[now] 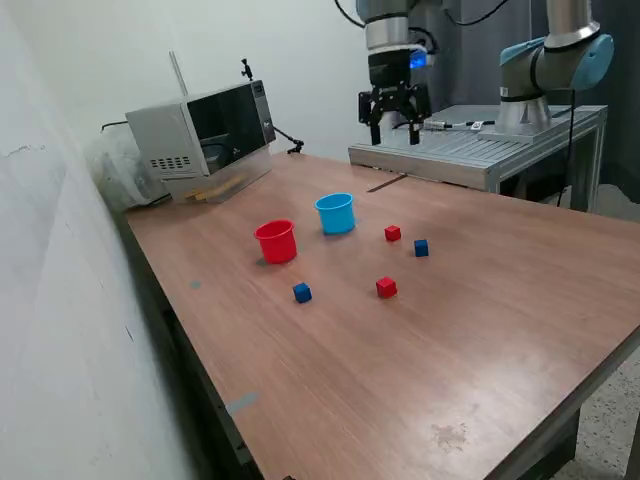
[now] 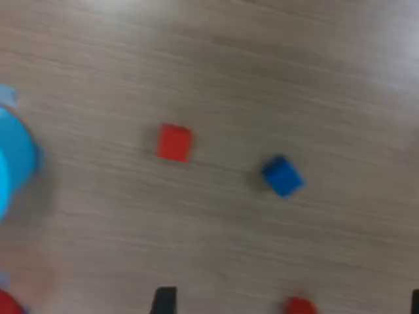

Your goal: Place red objects in the red bin, and blue objects in the blue bin.

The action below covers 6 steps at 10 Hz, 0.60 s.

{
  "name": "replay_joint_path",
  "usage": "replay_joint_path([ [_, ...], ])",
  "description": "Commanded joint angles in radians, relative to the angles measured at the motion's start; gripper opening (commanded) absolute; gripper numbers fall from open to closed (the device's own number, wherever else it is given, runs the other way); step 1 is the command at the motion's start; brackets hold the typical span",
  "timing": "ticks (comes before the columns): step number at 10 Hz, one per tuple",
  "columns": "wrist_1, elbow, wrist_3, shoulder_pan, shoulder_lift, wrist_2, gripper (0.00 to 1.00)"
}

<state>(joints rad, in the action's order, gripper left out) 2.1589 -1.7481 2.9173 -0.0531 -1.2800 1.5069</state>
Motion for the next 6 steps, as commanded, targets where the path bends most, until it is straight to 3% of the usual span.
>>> replay_joint_path([
  [1,0.025,-0.001,-0.027,-0.112,0.065,0.001,1.0],
  [4,0.11,-0.046,-0.014,-0.123,0.1,0.006,1.0],
  [6,0.134,-0.103,0.072,-0.117,0.093,0.009,1.0],
])
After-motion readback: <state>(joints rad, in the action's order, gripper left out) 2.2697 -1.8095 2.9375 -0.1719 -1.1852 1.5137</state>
